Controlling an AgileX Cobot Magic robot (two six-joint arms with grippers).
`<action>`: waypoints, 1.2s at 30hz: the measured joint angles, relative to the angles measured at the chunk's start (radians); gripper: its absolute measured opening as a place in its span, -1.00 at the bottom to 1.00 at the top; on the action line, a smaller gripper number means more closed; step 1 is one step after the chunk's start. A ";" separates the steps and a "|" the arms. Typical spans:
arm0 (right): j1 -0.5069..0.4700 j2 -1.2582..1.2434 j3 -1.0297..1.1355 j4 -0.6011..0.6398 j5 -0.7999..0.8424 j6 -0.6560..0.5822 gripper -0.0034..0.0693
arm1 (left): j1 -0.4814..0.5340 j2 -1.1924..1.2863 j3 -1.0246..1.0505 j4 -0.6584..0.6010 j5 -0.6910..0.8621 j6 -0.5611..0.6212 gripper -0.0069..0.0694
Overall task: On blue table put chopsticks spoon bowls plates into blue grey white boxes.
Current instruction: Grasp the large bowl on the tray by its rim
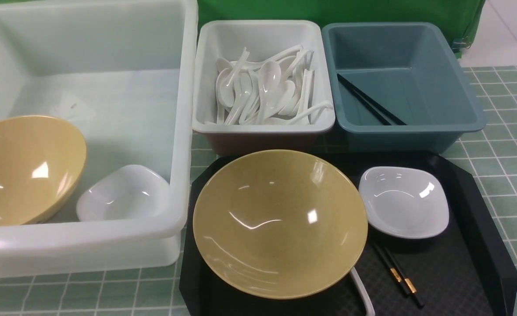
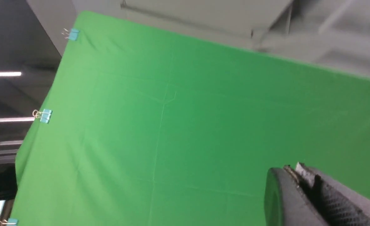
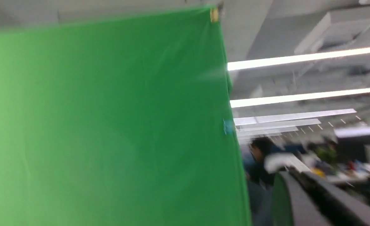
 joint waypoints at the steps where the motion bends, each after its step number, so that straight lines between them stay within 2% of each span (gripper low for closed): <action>1: 0.000 0.040 -0.032 0.000 0.062 -0.046 -0.80 | -0.001 0.063 -0.038 0.001 0.012 -0.005 -0.81; 3: 0.000 0.114 -0.079 0.000 0.192 -0.108 -0.80 | -0.011 0.177 -0.102 0.020 0.067 -0.028 -0.81; 5: 0.000 0.207 -0.120 0.000 0.387 -0.149 -0.80 | -0.048 0.314 -0.188 0.068 0.201 -0.069 -0.81; 6: 0.000 0.224 -0.123 0.000 0.406 -0.151 -0.80 | -0.053 0.337 -0.206 0.073 0.215 -0.073 -0.81; 7: 0.000 0.284 -0.142 -0.001 0.570 -0.158 -0.80 | -0.105 0.428 -0.276 0.102 0.354 -0.102 -0.81; 8: 0.000 0.302 -0.144 -0.001 0.610 -0.160 -0.80 | -0.112 0.439 -0.285 0.104 0.354 -0.104 -0.81; 9: 0.000 0.371 -0.147 -0.001 0.738 -0.171 -0.80 | -0.162 0.525 -0.355 0.114 0.476 -0.106 -0.81; 10: 0.000 0.405 -0.145 -0.001 0.817 -0.184 -0.80 | -0.201 0.568 -0.389 0.117 0.535 -0.102 -0.81; 12: 0.000 0.481 -0.133 0.022 0.917 -0.207 -0.80 | -0.282 0.681 -0.479 0.120 0.686 -0.064 -0.81; 13: 0.003 0.505 -0.126 0.046 0.932 -0.217 -0.80 | -0.332 0.732 -0.525 0.120 0.758 -0.035 -0.81; 14: 0.005 0.509 -0.123 0.052 0.932 -0.224 -0.80 | -0.341 0.742 -0.525 0.120 0.769 -0.028 -0.81; 15: 0.014 0.529 -0.110 0.097 0.918 -0.256 -0.80 | -0.406 0.826 -0.584 0.114 0.842 0.022 -0.81; 16: 0.016 0.532 -0.109 0.110 0.915 -0.261 -0.80 | -0.414 0.836 -0.598 0.112 0.862 0.032 -0.81; 17: 0.035 0.542 -0.089 0.172 0.869 -0.310 -0.80 | -0.476 0.927 -0.655 0.093 0.929 0.085 -0.81; 22: 0.076 0.546 -0.069 0.243 0.812 -0.370 -0.80 | -0.579 1.118 -0.781 0.025 1.058 0.149 -0.81; 31: 0.092 0.546 -0.069 0.267 0.767 -0.389 -0.80 | -0.653 1.360 -0.843 -0.052 1.144 0.188 -0.81; 36: 0.092 0.546 -0.069 0.269 0.760 -0.390 -0.80 | -0.688 1.509 -0.843 -0.128 1.143 0.270 -0.81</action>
